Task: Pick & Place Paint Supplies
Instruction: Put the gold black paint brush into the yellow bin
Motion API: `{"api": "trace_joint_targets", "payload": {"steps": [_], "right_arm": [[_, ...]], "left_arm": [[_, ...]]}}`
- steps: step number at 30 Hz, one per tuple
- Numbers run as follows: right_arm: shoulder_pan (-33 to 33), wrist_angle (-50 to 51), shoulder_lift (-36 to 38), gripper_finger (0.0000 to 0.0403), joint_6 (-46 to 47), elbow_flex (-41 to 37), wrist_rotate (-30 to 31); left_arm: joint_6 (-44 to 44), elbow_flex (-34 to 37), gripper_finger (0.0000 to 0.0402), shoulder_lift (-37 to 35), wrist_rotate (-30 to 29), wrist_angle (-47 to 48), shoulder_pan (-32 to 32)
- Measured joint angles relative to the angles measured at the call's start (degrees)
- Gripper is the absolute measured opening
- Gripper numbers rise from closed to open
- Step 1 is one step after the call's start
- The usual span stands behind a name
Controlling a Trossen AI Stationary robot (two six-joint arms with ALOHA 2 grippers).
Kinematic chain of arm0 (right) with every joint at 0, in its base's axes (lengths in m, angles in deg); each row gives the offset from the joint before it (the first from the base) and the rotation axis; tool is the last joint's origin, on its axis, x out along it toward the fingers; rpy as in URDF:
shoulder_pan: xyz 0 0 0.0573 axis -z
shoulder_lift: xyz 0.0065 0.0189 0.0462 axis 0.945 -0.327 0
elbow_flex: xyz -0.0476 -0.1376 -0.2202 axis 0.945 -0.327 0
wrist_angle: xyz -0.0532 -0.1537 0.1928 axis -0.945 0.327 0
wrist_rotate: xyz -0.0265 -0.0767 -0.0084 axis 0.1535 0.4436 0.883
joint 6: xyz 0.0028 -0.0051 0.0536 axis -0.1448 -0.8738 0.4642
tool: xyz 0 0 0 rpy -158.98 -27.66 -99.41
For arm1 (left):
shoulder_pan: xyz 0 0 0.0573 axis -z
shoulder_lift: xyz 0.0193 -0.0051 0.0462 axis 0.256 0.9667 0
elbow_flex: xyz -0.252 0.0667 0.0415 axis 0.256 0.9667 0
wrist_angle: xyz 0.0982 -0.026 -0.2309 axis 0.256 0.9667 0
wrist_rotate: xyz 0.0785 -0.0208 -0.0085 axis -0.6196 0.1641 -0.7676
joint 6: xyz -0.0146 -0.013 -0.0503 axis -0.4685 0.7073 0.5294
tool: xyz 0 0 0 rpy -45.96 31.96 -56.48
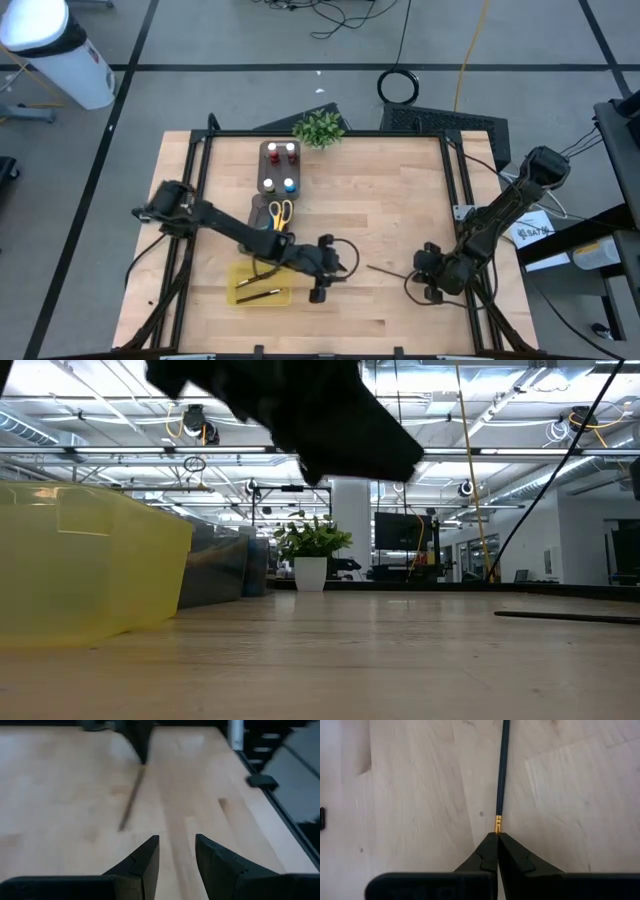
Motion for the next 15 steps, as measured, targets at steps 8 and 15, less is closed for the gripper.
{"api": "trace_joint_targets", "payload": {"steps": [8, 15], "right_arm": [[3.2, -4.81, -2.73, 0.0, -6.26, -0.23, 0.73], [6.35, -11.46, -6.95, 0.0, -11.31, -0.23, 1.69]], "left_arm": [[0.84, -0.57, 0.0144, 10.97, 4.69, -10.44, -2.76], [4.27, -5.94, 0.0223, 14.32, 4.21, -3.82, -6.28]]}}
